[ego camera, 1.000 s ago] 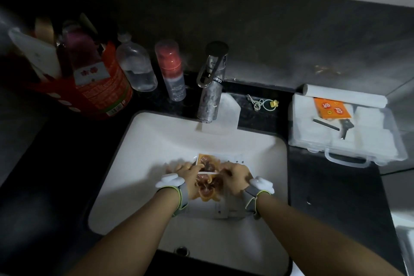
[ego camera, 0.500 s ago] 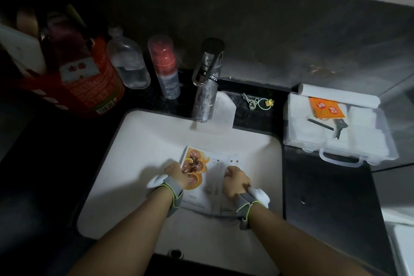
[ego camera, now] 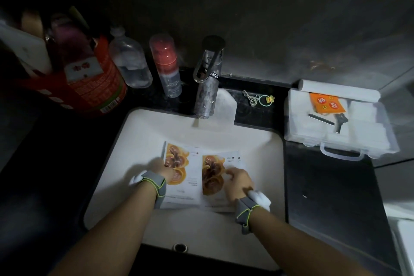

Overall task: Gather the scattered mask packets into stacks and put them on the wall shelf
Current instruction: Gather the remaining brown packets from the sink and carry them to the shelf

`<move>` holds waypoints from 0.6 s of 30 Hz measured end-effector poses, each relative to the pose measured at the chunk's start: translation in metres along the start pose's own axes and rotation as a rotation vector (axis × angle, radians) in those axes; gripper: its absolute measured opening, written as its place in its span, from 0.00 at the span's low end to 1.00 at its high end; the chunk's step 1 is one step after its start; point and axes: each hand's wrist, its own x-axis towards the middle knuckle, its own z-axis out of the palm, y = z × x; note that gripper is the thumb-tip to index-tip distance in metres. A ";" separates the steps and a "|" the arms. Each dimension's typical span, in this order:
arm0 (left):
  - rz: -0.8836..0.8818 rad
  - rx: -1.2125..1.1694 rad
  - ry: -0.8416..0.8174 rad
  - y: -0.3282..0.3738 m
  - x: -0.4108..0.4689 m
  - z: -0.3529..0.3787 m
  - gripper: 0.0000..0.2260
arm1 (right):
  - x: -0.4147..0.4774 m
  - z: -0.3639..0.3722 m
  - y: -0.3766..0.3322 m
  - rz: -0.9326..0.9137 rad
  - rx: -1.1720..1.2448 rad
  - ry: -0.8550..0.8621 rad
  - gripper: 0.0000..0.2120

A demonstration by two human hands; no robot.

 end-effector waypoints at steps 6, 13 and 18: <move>0.047 -0.027 -0.004 0.003 -0.003 -0.002 0.07 | 0.012 -0.007 0.002 0.051 -0.050 -0.093 0.24; -0.049 -0.423 -0.171 -0.004 0.001 0.019 0.11 | 0.021 0.020 0.014 0.157 0.119 -0.145 0.25; -0.111 -0.442 -0.189 0.009 -0.010 0.017 0.16 | -0.001 0.004 -0.003 0.112 0.362 -0.176 0.07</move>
